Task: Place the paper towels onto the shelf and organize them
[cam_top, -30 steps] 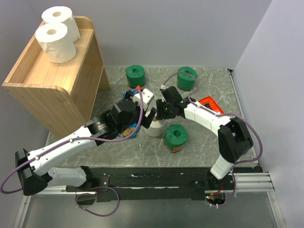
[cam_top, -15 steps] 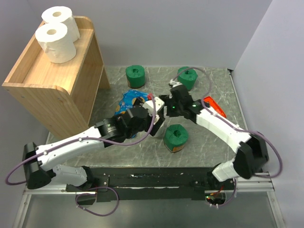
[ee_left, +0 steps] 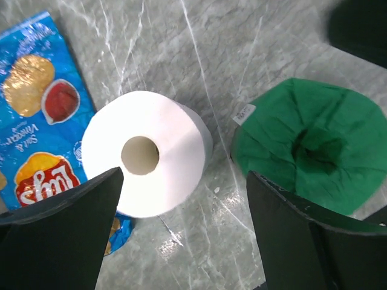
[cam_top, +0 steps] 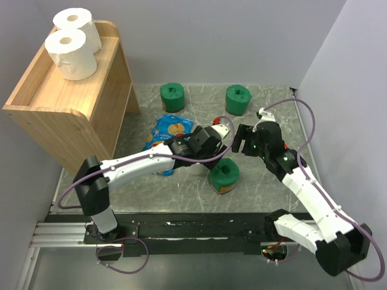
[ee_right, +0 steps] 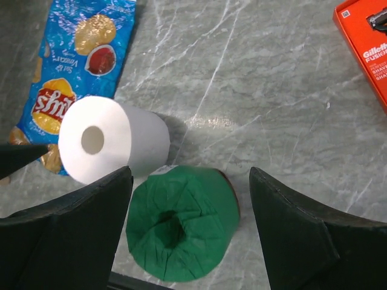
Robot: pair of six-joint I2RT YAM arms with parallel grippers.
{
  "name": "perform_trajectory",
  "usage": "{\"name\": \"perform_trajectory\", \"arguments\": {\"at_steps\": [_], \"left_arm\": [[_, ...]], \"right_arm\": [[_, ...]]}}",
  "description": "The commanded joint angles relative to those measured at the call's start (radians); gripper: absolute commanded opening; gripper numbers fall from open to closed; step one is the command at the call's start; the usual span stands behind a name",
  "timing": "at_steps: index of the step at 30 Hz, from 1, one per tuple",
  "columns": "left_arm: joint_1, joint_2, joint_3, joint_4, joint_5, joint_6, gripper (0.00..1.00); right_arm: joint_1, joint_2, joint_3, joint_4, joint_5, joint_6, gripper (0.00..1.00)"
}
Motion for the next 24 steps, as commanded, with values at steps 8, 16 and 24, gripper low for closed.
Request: {"name": "perform_trajectory", "arguments": {"at_steps": [8, 16, 24], "left_arm": [[0.065, 0.147, 0.138, -0.072, 0.073, -0.112, 0.76], [0.103, 0.167, 0.116, -0.054, 0.098, -0.146, 0.7], [0.111, 0.193, 0.083, -0.043, 0.107, -0.141, 0.7]], "right_arm": [[-0.007, -0.198, -0.093, 0.033, 0.048, 0.002, 0.84], [-0.007, -0.218, -0.1, 0.028, 0.054, -0.004, 0.84], [-0.005, -0.224, -0.099, 0.03, 0.059, -0.009, 0.84]]}}
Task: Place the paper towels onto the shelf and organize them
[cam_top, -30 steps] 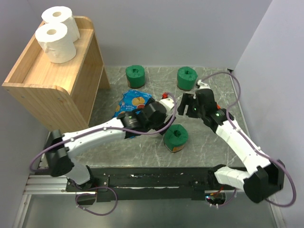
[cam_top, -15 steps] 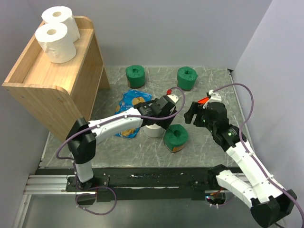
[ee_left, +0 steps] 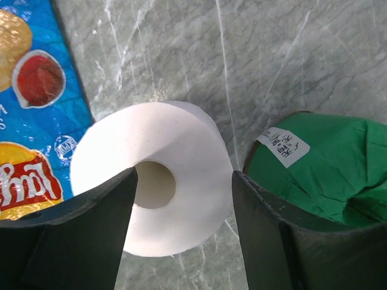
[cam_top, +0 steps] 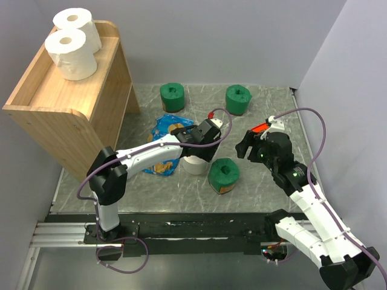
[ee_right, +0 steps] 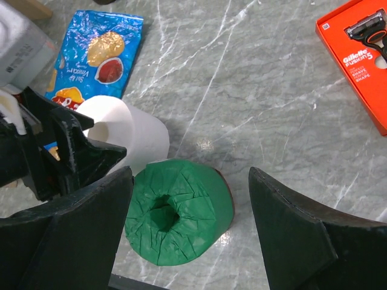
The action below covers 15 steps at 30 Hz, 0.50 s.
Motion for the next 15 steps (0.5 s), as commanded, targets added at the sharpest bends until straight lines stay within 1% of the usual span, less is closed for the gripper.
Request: {"name": "perform_trajectory", "arguments": {"at_steps": [1, 9, 12, 15], "left_arm": [[0.001, 0.023, -0.018, 0.025, 0.028, -0.02, 0.7], [0.002, 0.026, -0.053, 0.051, 0.043, -0.023, 0.71], [0.002, 0.034, -0.056, 0.051, 0.036, -0.023, 0.67], [0.002, 0.039, -0.059, 0.051, 0.036, -0.02, 0.61]], "right_arm": [[-0.004, -0.011, 0.002, 0.025, 0.026, -0.007, 0.84], [-0.006, -0.016, 0.005, 0.025, 0.031, -0.007, 0.83], [-0.004, -0.019, -0.001, 0.028, 0.032, -0.006, 0.83], [-0.006, -0.021, 0.0, 0.022, 0.032, -0.004, 0.83]]}}
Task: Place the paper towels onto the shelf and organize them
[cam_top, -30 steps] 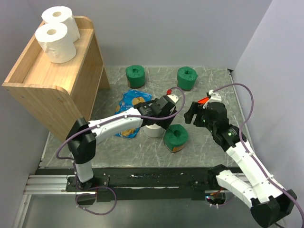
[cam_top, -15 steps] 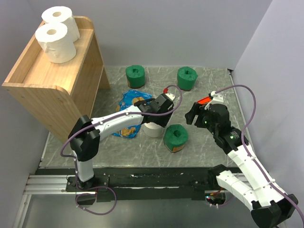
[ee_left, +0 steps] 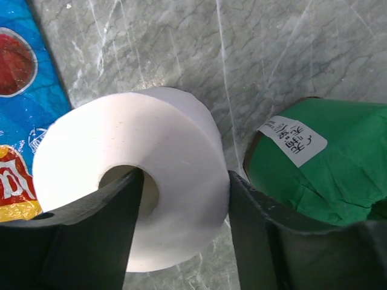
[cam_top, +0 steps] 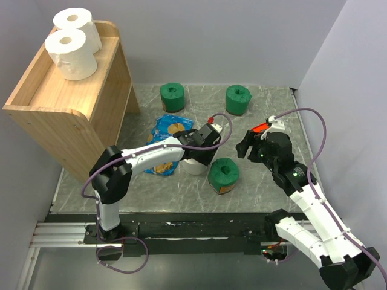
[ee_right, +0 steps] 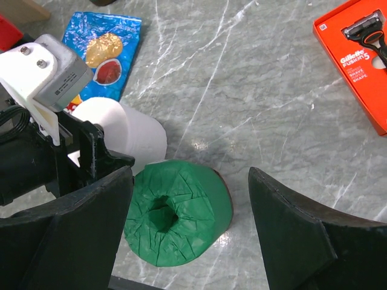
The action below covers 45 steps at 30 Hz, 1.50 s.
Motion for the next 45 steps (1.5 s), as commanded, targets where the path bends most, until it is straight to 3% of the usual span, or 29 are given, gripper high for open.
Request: {"name": "perform_trajectory", "arguments": {"at_steps": [1, 4, 13, 34, 45], "left_arm": [[0.001, 0.013, -0.006, 0.021, 0.0, -0.008, 0.57], [0.001, 0.009, 0.005, 0.001, -0.02, -0.008, 0.47], [0.0, -0.08, 0.112, -0.143, -0.12, -0.001, 0.43], [0.0, -0.233, 0.713, -0.57, -0.544, 0.067, 0.43], [0.001, -0.316, 0.773, -0.59, -0.695, 0.114, 0.44]], "right_arm": [[-0.006, -0.021, 0.002, 0.022, 0.025, -0.004, 0.83], [-0.006, -0.029, 0.002, 0.019, 0.029, -0.009, 0.83], [-0.006, -0.047, 0.016, 0.008, 0.022, -0.013, 0.83], [-0.004, -0.035, -0.001, 0.028, -0.066, 0.008, 0.83], [-0.004, -0.023, 0.009, 0.011, -0.079, 0.011, 0.83]]}}
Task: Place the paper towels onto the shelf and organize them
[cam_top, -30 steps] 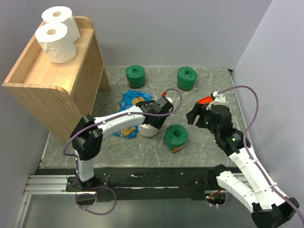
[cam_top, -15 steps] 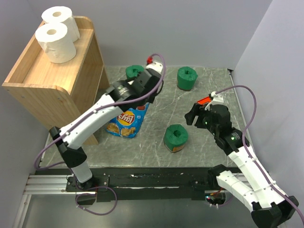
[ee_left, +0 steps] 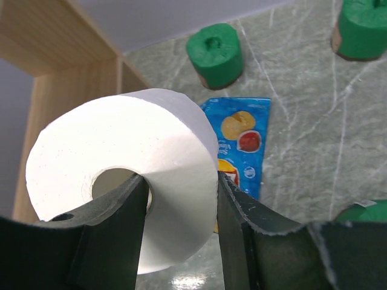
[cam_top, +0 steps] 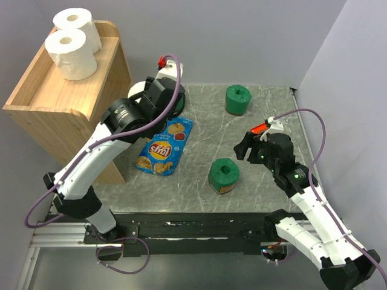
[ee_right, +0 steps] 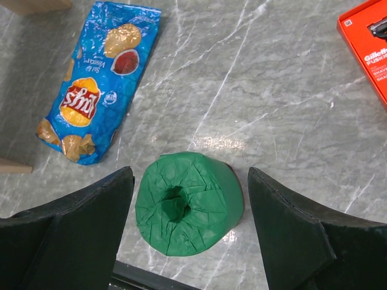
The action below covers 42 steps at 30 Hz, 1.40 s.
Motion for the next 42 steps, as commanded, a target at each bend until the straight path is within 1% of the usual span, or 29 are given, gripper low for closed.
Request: {"name": "perform_trajectory", "arguments": {"at_steps": [1, 4, 8, 12, 16, 19, 20, 23, 24, 29, 30, 31, 33, 36, 40, 42], "left_arm": [[0.002, -0.071, 0.065, 0.015, -0.123, 0.043, 0.44], [0.002, -0.086, 0.083, 0.021, -0.149, 0.05, 0.44], [0.004, -0.111, 0.088, 0.068, -0.167, 0.085, 0.45], [0.002, -0.114, 0.146, 0.091, -0.192, 0.119, 0.45], [0.002, -0.138, 0.137, 0.159, -0.209, 0.174, 0.44], [0.002, -0.151, 0.142, 0.185, -0.247, 0.205, 0.44], [0.002, -0.154, 0.14, 0.191, -0.28, 0.214, 0.44], [0.002, -0.181, 0.114, 0.237, -0.327, 0.245, 0.44], [0.002, -0.2, 0.087, 0.28, -0.348, 0.298, 0.45], [0.002, -0.237, 0.031, 0.395, -0.437, 0.392, 0.45], [0.002, -0.243, 0.015, 0.41, -0.475, 0.426, 0.45], [0.002, -0.246, 0.001, 0.453, -0.494, 0.444, 0.45], [0.002, -0.27, -0.06, 0.511, -0.529, 0.515, 0.44], [0.002, -0.31, -0.128, 0.591, -0.526, 0.549, 0.44], [0.004, -0.316, -0.121, 0.559, -0.474, 0.524, 0.43], [0.022, -0.306, -0.117, 0.547, -0.446, 0.521, 0.44]], "right_arm": [[-0.006, 0.003, 0.014, 0.02, -0.015, 0.01, 0.83], [-0.003, 0.026, 0.031, 0.017, -0.025, 0.013, 0.82], [0.005, 0.041, 0.05, 0.006, -0.026, 0.012, 0.83], [0.011, 0.043, 0.054, 0.011, -0.025, 0.013, 0.82], [0.017, 0.053, 0.059, 0.008, -0.026, 0.016, 0.82], [0.022, 0.061, 0.065, 0.003, -0.025, 0.016, 0.82], [0.023, 0.059, 0.067, 0.003, -0.026, 0.015, 0.82], [0.029, 0.061, 0.068, -0.002, -0.023, 0.015, 0.82], [0.029, 0.063, 0.07, -0.005, -0.023, 0.013, 0.82], [0.036, 0.07, 0.076, -0.005, -0.023, 0.013, 0.82], [0.039, 0.076, 0.083, -0.008, -0.022, 0.013, 0.82], [0.042, 0.078, 0.088, -0.009, -0.02, 0.013, 0.82], [0.043, 0.084, 0.099, -0.014, -0.018, 0.01, 0.82], [0.049, 0.089, 0.106, -0.017, -0.014, 0.012, 0.83], [0.059, 0.087, 0.108, -0.02, -0.014, 0.013, 0.82], [0.063, 0.087, 0.114, -0.029, -0.006, 0.012, 0.83]]}}
